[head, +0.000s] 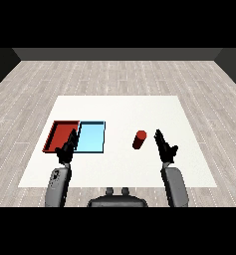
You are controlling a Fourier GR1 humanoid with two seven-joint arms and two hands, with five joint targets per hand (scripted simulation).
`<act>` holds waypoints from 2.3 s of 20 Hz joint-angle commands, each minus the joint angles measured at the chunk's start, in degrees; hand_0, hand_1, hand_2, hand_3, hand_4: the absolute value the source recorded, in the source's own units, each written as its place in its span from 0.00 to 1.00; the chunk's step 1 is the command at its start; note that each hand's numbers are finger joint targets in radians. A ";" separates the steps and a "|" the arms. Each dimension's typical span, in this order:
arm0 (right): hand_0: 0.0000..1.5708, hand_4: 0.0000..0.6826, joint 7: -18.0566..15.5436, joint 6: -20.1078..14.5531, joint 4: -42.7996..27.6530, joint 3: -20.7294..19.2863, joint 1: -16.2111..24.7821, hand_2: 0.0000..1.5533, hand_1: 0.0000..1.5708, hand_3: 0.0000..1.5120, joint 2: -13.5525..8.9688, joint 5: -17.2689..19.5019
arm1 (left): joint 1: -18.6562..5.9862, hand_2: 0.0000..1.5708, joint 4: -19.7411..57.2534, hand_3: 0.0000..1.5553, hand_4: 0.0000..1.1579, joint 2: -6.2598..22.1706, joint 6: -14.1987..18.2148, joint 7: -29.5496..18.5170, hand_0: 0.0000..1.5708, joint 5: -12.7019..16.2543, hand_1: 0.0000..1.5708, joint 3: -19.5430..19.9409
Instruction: Pick the red can and put it in the red box
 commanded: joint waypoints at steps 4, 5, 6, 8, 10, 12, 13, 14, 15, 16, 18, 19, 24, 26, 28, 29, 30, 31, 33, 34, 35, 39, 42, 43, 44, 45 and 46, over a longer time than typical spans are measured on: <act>0.00 0.00 -2.45 3.28 4.91 -5.34 -1.71 0.00 0.00 0.00 -3.84 -1.30 | 0.90 0.00 0.68 0.00 0.00 -0.26 0.43 0.16 0.00 -0.92 0.00 0.65; 0.00 0.00 -3.12 3.97 6.27 -6.49 -2.17 0.00 0.00 0.00 -4.89 -1.62 | 1.14 0.00 0.81 0.00 0.00 -0.25 0.61 0.22 0.00 -1.07 0.00 0.75; 0.00 0.00 -3.41 5.03 7.24 -8.12 -1.97 0.00 0.00 0.00 -6.57 -2.39 | -0.43 0.00 3.70 0.00 0.00 -0.09 0.61 -1.09 0.00 -1.10 0.00 1.41; 0.00 0.00 -12.52 8.03 2.65 -7.88 -3.23 0.00 0.00 0.00 -2.62 -8.72 | -0.57 0.00 -4.12 0.00 0.00 -1.42 -0.25 -13.78 0.00 2.60 0.00 3.12; 0.00 0.00 -17.72 10.94 5.77 -8.08 -1.90 0.00 0.00 0.00 -3.38 -8.73 | 3.27 0.00 -7.12 0.00 0.00 -1.76 -1.51 -14.96 0.00 3.55 0.00 2.46; 0.00 0.00 -18.24 11.68 9.36 -9.21 -4.92 0.00 0.00 0.00 -3.75 -9.55 | 0.96 0.00 -4.40 0.00 0.00 -1.53 -1.21 -15.91 0.00 3.19 0.00 3.15; 0.00 0.00 -17.02 13.07 7.20 -9.00 -4.19 0.00 0.00 0.00 -4.78 -10.08 | 4.25 0.00 -4.94 0.00 0.00 -2.12 -1.60 -18.92 0.00 3.34 0.00 3.04; 0.00 0.00 -19.20 13.74 7.67 -9.44 -2.37 0.00 0.00 0.00 -5.06 -9.67 | -2.03 0.00 -0.19 0.00 0.00 -1.65 -0.90 -17.44 0.00 3.53 0.00 4.25; 0.00 0.00 -17.15 11.39 5.47 -8.07 -3.45 0.00 0.00 0.00 -3.57 -8.55 | 0.24 0.00 1.65 0.00 0.00 -2.04 -1.41 -21.46 0.00 3.61 0.00 4.57; 0.00 0.00 -16.00 11.89 6.40 -9.26 -5.00 0.00 0.00 0.00 -5.12 -8.85 | 0.62 0.00 2.24 0.00 0.00 -2.37 -1.61 -22.07 0.00 2.72 0.00 3.33; 0.00 0.00 -16.22 12.51 7.45 -9.87 -5.20 0.00 0.00 0.00 -5.12 -9.54 | -1.51 0.00 3.51 0.00 0.00 -2.30 -0.40 -21.42 0.00 2.16 0.00 3.39; 0.00 0.00 -18.17 13.28 6.73 -9.97 -2.74 0.00 0.00 0.00 -5.16 -9.34 | 2.69 0.00 -1.33 0.00 0.00 -0.84 -3.03 -21.43 0.00 3.37 0.00 3.66; 0.00 0.00 -20.14 13.53 10.26 -10.75 -3.21 0.00 0.00 0.00 -4.79 -9.20 | 1.54 0.00 -1.99 0.00 0.00 -3.76 0.42 -20.50 0.00 1.23 0.00 0.68; 0.00 0.00 -24.43 13.56 11.96 -8.64 -0.89 0.00 0.00 0.00 -3.16 -6.40 | 3.61 0.00 -1.81 0.00 0.00 -3.78 0.07 -22.02 0.00 0.82 0.00 0.36; 0.00 0.00 -20.09 12.08 16.19 -12.32 -9.71 0.00 0.00 0.00 -5.53 -9.27 | 0.03 0.00 3.42 0.00 0.00 -1.36 -1.98 -23.86 0.00 4.21 0.00 4.86; 0.00 0.00 -21.71 11.36 13.69 -9.40 -4.97 0.00 0.00 0.00 -3.39 -6.71 | 2.28 0.00 -3.00 0.00 0.00 -2.38 0.03 -19.75 0.00 1.67 0.00 1.78; 0.00 0.00 -20.23 11.92 16.52 -10.57 -9.19 0.00 0.00 0.00 -4.59 -8.09 | -0.58 0.00 -0.51 0.00 0.00 -0.56 -2.21 -18.59 0.00 4.41 0.00 4.18; 0.00 0.00 -18.65 12.84 12.41 -11.35 -6.11 0.00 0.00 0.00 -5.00 -10.05 | 3.72 0.00 2.79 0.00 0.00 -1.99 -3.02 -25.99 0.00 2.96 0.00 2.73; 0.00 0.00 -23.31 13.39 21.41 -12.30 -10.95 0.00 0.00 0.00 -5.80 -8.93 | 3.79 0.00 -2.50 0.00 0.00 -0.19 -3.71 -21.81 0.00 4.02 0.00 3.68; 0.00 0.00 -24.20 12.07 19.31 -10.19 -8.42 0.00 0.00 0.00 -4.21 -6.86 | -0.96 0.00 0.72 0.00 0.00 -0.06 -2.81 -19.51 0.00 4.37 0.00 4.62; 0.00 0.00 -25.04 13.14 19.53 -10.87 -8.54 0.00 0.00 0.00 -4.57 -8.13 | 0.52 0.00 3.28 0.00 0.00 -1.60 -1.29 -23.27 0.00 2.02 0.00 3.39; 0.00 0.00 -23.05 12.74 20.96 -10.73 -10.31 0.00 0.00 0.00 -3.76 -9.62 | 3.35 0.00 -4.66 0.00 0.00 -2.91 -0.28 -18.44 0.00 2.61 0.00 1.45; 0.00 0.00 -23.99 11.07 24.76 -8.82 -13.12 0.00 0.00 0.00 -1.60 -7.94 | 1.24 0.00 1.09 0.00 0.00 -3.56 0.02 -22.16 0.00 2.58 0.00 2.07; 0.00 0.00 -26.41 9.77 28.88 -8.44 -14.68 0.00 0.00 0.00 -0.87 -5.99 | 2.12 0.00 -3.71 0.00 0.00 -4.59 1.92 -18.38 0.00 1.83 0.00 0.25; 0.00 0.00 -19.86 11.77 20.86 -10.24 -12.69 0.00 0.00 0.00 -2.85 -11.06 | 3.46 0.00 -0.39 0.00 0.00 -2.46 -1.72 -23.39 0.00 3.71 0.00 2.64; 0.00 0.00 -25.30 9.56 27.40 -9.20 -13.72 0.00 0.00 0.00 -0.51 -8.17 | 3.85 0.00 -1.17 0.00 0.00 -3.41 -0.90 -22.13 0.00 2.85 0.00 1.23; 0.00 0.00 -21.64 9.11 27.30 -9.98 -16.88 0.00 0.00 0.00 -2.02 -8.97 | 4.18 0.00 -3.25 0.00 0.00 -1.36 -3.06 -20.05 0.00 4.96 0.00 2.80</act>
